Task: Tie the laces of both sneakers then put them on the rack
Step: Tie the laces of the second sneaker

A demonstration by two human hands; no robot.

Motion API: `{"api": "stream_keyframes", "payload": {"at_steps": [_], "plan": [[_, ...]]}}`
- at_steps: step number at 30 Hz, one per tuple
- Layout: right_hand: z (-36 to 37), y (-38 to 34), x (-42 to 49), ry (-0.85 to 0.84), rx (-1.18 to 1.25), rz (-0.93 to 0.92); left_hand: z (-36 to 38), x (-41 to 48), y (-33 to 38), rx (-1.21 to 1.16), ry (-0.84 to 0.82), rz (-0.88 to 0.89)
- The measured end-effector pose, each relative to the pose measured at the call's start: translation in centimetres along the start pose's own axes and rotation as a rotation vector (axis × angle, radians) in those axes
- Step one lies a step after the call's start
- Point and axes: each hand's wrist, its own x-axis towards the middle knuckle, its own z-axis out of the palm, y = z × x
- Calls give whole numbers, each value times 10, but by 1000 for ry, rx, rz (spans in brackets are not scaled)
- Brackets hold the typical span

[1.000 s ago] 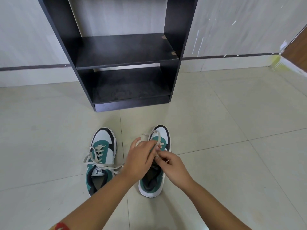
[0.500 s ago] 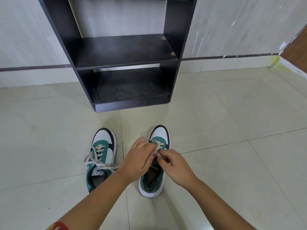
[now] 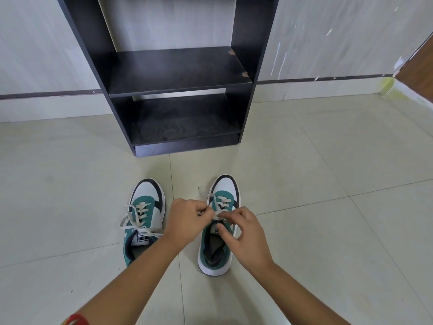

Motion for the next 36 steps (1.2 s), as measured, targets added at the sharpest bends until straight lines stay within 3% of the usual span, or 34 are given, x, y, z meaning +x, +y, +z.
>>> {"api": "stream_keyframes", "payload": {"at_steps": [3, 6, 11, 14, 17, 19, 21, 23, 25, 27, 29, 31, 36], "plan": [[9, -1, -1, -6, 32, 33, -5, 4, 5, -217, -200, -159], [14, -4, 5, 21, 131, 67, -6, 4, 7, -284, -263, -142], [1, -5, 15, 63, 313, 119, -12, 4, 2, -165, 110, -23], [-22, 0, 27, 186, 516, 252, -19, 6, -10, -339, 289, -69], [-47, 6, 34, 222, 641, 372, -20, 7, -18, -284, 361, -154], [-57, 11, 34, 227, 523, 406, -19, 6, -27, -86, 338, -170], [-63, 22, 34, 156, 89, 379, -18, 5, -37, 212, 210, -136], [-64, 33, 31, -92, -416, 419, -12, 1, -47, 517, 8, -128], [-53, 44, 25, -356, -668, 456, -2, -4, -51, 590, -141, -71], [-37, 49, 19, -428, -668, 341, 8, -8, -43, 439, -189, 54], [-24, 42, 17, -334, -409, 242, 15, -9, -35, 224, -211, 138], [-17, 34, 18, -234, -200, 255, 20, -8, -29, 85, -180, 142], [-18, 29, 21, -156, -203, 279, 18, -4, -25, 168, -35, 93]]}}
